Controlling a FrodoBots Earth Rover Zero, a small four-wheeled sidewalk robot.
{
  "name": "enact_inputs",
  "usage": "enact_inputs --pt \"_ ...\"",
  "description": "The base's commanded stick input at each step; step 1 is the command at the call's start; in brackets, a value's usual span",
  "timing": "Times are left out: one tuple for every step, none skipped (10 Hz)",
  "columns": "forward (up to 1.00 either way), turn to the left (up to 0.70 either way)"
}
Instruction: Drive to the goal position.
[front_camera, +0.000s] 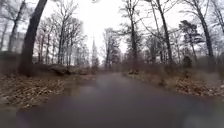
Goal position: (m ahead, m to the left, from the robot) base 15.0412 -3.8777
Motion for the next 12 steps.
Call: enact_inputs --pt "1.0 0.0" --pt "1.0 0.0" --pt "1.0 0.0" --pt "1.0 0.0" --pt "1.0 0.0" --pt "1.0 0.0" --pt "1.0 0.0" --pt "1.0 0.0" --pt "1.0 0.0" --pt "1.0 0.0" --pt "1.0 0.0" --pt "1.0 0.0"
